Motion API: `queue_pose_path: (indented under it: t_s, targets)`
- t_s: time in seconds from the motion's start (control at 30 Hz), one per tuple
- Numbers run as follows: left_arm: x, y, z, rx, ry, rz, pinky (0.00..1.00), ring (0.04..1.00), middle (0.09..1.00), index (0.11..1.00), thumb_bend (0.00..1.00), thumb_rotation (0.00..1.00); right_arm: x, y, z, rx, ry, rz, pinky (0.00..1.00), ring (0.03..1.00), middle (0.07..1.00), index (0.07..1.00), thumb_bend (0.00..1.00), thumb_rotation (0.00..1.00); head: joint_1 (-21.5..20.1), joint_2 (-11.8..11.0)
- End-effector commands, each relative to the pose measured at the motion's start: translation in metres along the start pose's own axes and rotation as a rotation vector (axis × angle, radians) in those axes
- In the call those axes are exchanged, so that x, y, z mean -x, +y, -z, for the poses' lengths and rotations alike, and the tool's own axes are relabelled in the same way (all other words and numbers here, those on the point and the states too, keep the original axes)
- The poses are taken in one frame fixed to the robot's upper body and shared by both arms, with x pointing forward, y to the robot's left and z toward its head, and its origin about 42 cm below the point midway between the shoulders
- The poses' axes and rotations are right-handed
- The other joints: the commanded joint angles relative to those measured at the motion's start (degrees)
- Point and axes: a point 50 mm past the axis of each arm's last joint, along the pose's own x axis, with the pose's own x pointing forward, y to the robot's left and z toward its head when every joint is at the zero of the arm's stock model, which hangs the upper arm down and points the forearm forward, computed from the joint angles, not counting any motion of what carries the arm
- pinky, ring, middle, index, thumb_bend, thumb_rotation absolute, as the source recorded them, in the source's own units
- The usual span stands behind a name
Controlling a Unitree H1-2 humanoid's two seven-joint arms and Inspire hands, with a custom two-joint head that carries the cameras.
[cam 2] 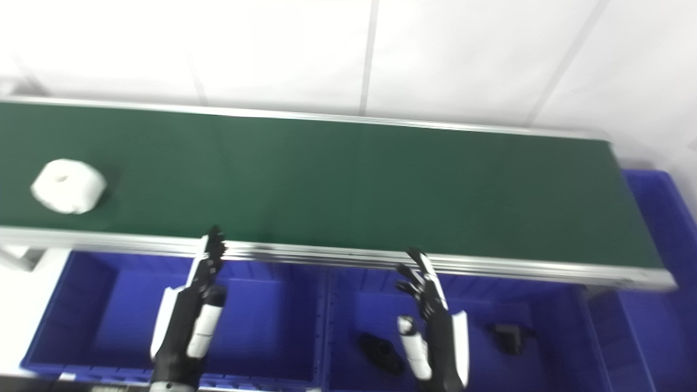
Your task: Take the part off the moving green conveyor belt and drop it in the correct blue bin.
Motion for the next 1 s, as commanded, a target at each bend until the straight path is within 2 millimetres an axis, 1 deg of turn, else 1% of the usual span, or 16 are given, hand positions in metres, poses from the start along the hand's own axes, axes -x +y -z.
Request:
queue_pose_path:
  t_s: [0.0, 0.1, 0.2, 0.3, 0.33, 0.37, 0.4, 0.43, 0.47, 0.57, 0.6, 0.77, 0.8, 0.83, 0.93, 0.97]
  targets:
    - [-0.002, -0.027, -0.009, 0.037, -0.056, 0.005, 0.94, 0.946, 0.99, 0.984, 0.58, 0.97, -0.002, -0.003, -0.005, -0.027, -0.061, 0.001, 0.79, 0.854, 0.967, 0.93, 0.69, 1.0, 1.5, -1.4]
    - [-0.004, -0.035, -0.004, 0.031, -0.061, -0.005, 0.9, 0.926, 0.973, 0.962, 0.57, 0.93, -0.004, -0.009, 0.001, -0.032, -0.057, 0.008, 0.79, 0.861, 0.966, 0.931, 0.67, 1.0, 2.4, -3.2]
    - [-0.005, -0.041, -0.001, 0.042, -0.062, -0.007, 0.91, 0.932, 0.968, 0.949, 0.56, 0.9, -0.005, -0.013, 0.005, -0.022, -0.049, 0.008, 0.78, 0.86, 0.966, 0.933, 0.65, 1.0, 3.2, -4.4]
    - [-0.007, -0.047, 0.002, 0.063, -0.065, 0.0, 0.93, 0.946, 0.975, 0.946, 0.55, 0.88, -0.007, -0.018, 0.011, -0.022, -0.038, 0.002, 0.78, 0.867, 0.97, 0.943, 0.66, 1.0, 5.5, -6.2]
    - [-0.008, -0.048, 0.003, 0.068, -0.065, 0.001, 0.92, 0.946, 0.975, 0.946, 0.55, 0.88, -0.007, -0.019, 0.012, -0.021, -0.034, -0.006, 0.78, 0.87, 0.973, 0.947, 0.66, 1.0, 5.5, -6.2]
    - [-0.008, -0.05, 0.005, 0.073, -0.063, 0.002, 0.92, 0.947, 0.977, 0.946, 0.55, 0.87, -0.007, -0.021, 0.014, -0.02, -0.03, -0.014, 0.79, 0.875, 0.978, 0.955, 0.67, 1.0, 6.7, -7.2]
    - [-0.009, -0.051, 0.006, 0.076, -0.061, 0.004, 0.92, 0.948, 0.978, 0.946, 0.55, 0.86, -0.008, -0.023, 0.016, -0.018, -0.027, -0.02, 0.79, 0.875, 0.979, 0.964, 0.66, 1.0, 6.7, -7.2]
    - [-0.01, -0.053, 0.007, 0.077, -0.056, 0.006, 0.92, 0.95, 0.98, 0.947, 0.55, 0.85, -0.008, -0.025, 0.018, -0.015, -0.021, -0.023, 0.8, 0.872, 0.976, 0.973, 0.66, 1.0, 7.6, -8.2]
    - [-0.01, -0.054, 0.007, 0.077, -0.046, 0.009, 0.92, 0.95, 0.981, 0.948, 0.56, 0.84, -0.009, -0.026, 0.021, -0.015, -0.016, -0.024, 0.81, 0.87, 0.974, 0.977, 0.66, 1.0, 8.1, -8.7]
    - [-0.012, -0.057, 0.009, 0.078, -0.029, 0.012, 0.88, 0.943, 0.976, 0.946, 0.55, 0.81, -0.013, -0.03, 0.028, -0.02, 0.0, -0.024, 0.81, 0.868, 0.987, 0.992, 0.63, 1.0, 10.0, -10.1]
    - [-0.014, -0.059, 0.011, 0.078, -0.026, 0.012, 0.88, 0.942, 0.976, 0.946, 0.55, 0.81, -0.014, -0.031, 0.03, -0.02, 0.005, -0.027, 0.81, 0.869, 0.988, 0.994, 0.63, 1.0, 10.8, -11.1]
    - [-0.018, -0.06, 0.016, 0.073, -0.033, 0.008, 0.82, 0.916, 0.961, 0.93, 0.54, 0.74, -0.018, -0.031, 0.036, -0.025, 0.016, -0.018, 0.82, 0.876, 1.0, 1.0, 0.62, 1.0, 10.8, -12.4]
    - [-0.018, -0.059, 0.016, 0.07, -0.039, 0.006, 0.82, 0.914, 0.96, 0.929, 0.54, 0.74, -0.019, -0.029, 0.037, -0.02, 0.018, -0.01, 0.82, 0.876, 1.0, 1.0, 0.62, 1.0, 10.4, -13.1]
    - [-0.019, -0.058, 0.015, 0.069, -0.043, 0.004, 0.8, 0.904, 0.953, 0.923, 0.55, 0.73, -0.019, -0.028, 0.038, -0.016, 0.019, -0.004, 0.81, 0.879, 1.0, 0.999, 0.62, 1.0, 10.4, -13.1]
    - [-0.021, -0.053, 0.01, 0.065, -0.075, -0.011, 0.8, 0.908, 0.953, 0.924, 0.58, 0.72, -0.019, -0.026, 0.039, -0.019, 0.023, -0.004, 0.8, 0.882, 1.0, 0.997, 0.61, 1.0, 10.2, -14.2]
    - [-0.021, -0.051, 0.009, 0.062, -0.089, -0.017, 0.79, 0.904, 0.95, 0.915, 0.57, 0.7, -0.019, -0.026, 0.039, -0.021, 0.024, -0.005, 0.81, 0.88, 1.0, 0.998, 0.61, 1.0, 10.2, -14.2]
